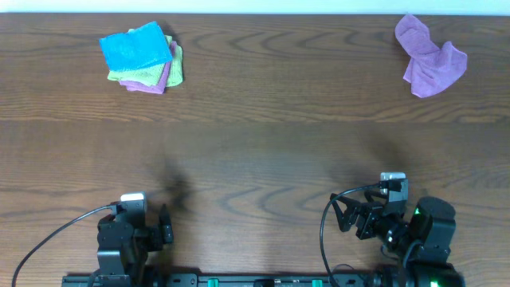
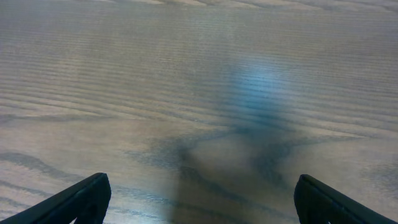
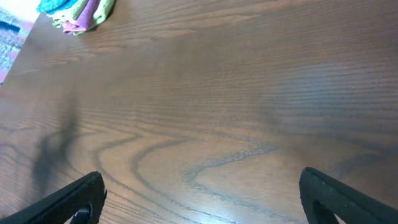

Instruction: Fold the cloth

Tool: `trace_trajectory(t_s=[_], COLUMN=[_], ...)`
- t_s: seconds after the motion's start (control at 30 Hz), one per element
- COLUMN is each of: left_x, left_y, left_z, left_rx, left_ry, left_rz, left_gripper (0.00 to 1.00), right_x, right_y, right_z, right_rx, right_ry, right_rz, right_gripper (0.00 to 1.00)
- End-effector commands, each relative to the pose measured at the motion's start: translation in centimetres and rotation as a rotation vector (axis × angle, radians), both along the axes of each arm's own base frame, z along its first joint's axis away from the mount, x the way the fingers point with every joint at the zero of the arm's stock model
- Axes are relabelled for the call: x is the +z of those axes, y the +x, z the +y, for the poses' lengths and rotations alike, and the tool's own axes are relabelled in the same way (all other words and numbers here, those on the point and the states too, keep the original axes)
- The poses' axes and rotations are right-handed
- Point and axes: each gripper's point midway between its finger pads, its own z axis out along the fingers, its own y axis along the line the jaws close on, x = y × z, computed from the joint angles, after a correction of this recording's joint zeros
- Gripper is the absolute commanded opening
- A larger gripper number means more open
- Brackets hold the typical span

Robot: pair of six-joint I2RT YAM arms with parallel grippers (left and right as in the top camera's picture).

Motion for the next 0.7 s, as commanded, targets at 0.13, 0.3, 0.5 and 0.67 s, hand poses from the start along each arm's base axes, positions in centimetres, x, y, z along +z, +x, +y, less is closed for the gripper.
trace_trajectory(t_s=[0.13, 0.3, 0.5, 0.67], left_x=[-1.3, -1.3, -1.3, -1.3], left_y=[-1.0, -1.0, -1.0, -1.0], left_z=[0.3, 0.3, 0.3, 0.3], left_rx=[-0.015, -0.015, -0.015, -0.015], left_ry=[0.046, 0.046, 0.046, 0.046], left_rz=[0.062, 0.062, 0.062, 0.062], left_gripper=[0.95, 0.96, 0.95, 0.95], right_x=[0.1, 0.1, 0.0, 0.8], right_y=[0.0, 0.0, 0.6, 1.8], right_z=[-0.1, -0.1, -1.1, -3.0], right_rx=[-0.010, -0.010, -0.058, -0.068], right_ry=[0.009, 0.009, -0.036, -0.238], right_rz=[0.001, 0.001, -0.014, -0.141], right_gripper=[0.99, 0.99, 0.99, 0.99])
